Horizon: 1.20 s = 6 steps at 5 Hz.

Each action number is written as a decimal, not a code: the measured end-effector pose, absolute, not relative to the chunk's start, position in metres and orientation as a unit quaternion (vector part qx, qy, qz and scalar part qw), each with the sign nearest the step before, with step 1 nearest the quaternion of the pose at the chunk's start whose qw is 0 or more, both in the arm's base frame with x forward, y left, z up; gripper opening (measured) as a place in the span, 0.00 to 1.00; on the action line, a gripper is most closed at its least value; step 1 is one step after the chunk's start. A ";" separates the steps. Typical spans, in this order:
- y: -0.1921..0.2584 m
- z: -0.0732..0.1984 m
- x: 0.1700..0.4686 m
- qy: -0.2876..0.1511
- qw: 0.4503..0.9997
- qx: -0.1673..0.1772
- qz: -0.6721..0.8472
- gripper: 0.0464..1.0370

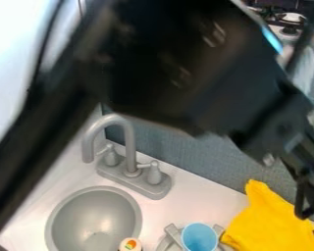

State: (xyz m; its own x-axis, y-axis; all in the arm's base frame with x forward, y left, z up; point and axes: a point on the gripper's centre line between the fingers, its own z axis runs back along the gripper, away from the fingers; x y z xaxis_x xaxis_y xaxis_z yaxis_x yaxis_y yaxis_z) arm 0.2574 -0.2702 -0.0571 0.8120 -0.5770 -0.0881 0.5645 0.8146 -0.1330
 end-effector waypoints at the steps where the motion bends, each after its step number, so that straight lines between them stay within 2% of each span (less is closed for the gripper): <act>1: -0.260 -0.030 0.237 0.052 0.962 -0.040 -0.266 0.57; 2: -0.237 -0.036 0.205 0.075 0.972 -0.046 -0.218 0.57; 3: -0.210 -0.051 0.183 0.088 0.984 -0.029 -0.153 0.57; 5: -0.197 -0.064 0.198 0.080 0.987 -0.030 -0.139 0.57; 6: -0.195 -0.082 0.212 0.088 0.982 -0.029 -0.163 0.57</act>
State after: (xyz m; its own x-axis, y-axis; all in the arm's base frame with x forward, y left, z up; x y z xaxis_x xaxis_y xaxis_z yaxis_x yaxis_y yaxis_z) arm 0.2117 -0.1952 -0.0818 0.9315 -0.3254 -0.1628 0.3152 0.9451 -0.0858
